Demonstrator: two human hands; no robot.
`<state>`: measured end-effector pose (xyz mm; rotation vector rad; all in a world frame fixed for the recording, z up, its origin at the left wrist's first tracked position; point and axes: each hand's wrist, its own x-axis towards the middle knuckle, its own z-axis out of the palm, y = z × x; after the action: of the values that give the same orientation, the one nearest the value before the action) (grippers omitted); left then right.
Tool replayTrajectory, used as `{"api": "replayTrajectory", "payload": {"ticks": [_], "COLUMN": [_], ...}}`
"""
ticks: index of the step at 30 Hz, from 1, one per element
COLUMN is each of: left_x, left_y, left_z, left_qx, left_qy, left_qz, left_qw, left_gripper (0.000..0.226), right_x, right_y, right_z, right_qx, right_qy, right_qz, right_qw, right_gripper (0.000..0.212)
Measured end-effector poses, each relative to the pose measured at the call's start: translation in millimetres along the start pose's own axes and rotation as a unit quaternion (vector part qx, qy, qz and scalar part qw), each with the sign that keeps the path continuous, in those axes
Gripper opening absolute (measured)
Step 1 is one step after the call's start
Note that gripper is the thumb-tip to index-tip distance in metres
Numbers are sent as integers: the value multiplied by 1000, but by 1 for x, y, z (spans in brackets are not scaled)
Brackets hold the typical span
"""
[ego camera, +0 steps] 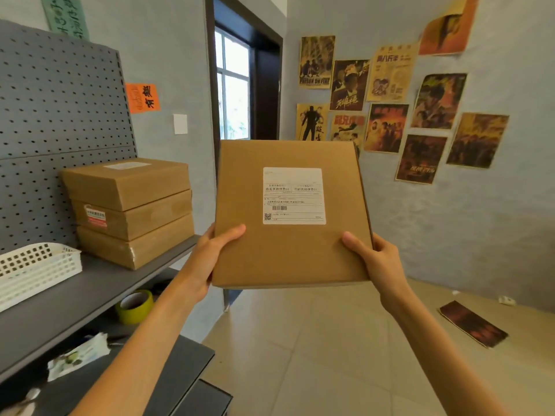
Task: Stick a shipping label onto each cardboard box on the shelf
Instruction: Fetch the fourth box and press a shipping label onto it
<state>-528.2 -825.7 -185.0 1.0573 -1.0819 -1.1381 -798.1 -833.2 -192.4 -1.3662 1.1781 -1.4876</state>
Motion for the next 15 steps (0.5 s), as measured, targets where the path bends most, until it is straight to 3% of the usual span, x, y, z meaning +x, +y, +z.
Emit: {"api": "replayTrajectory", "payload": {"ticks": [4, 15], "left_x": [38, 188], "left_y": [-14, -30], "left_z": [29, 85], "left_qx": [-9, -19], "left_qy": [-18, -30], "left_qz": [-18, -2], "left_qw": [1000, 999], "left_gripper": [41, 36], "right_x": [27, 182], "right_y": [18, 45], "right_z": [-18, -40], "right_qx": [14, -7], "right_qy": [25, 44], "right_qz": [5, -18], "right_qw": [1000, 999], "right_gripper": [24, 22]}}
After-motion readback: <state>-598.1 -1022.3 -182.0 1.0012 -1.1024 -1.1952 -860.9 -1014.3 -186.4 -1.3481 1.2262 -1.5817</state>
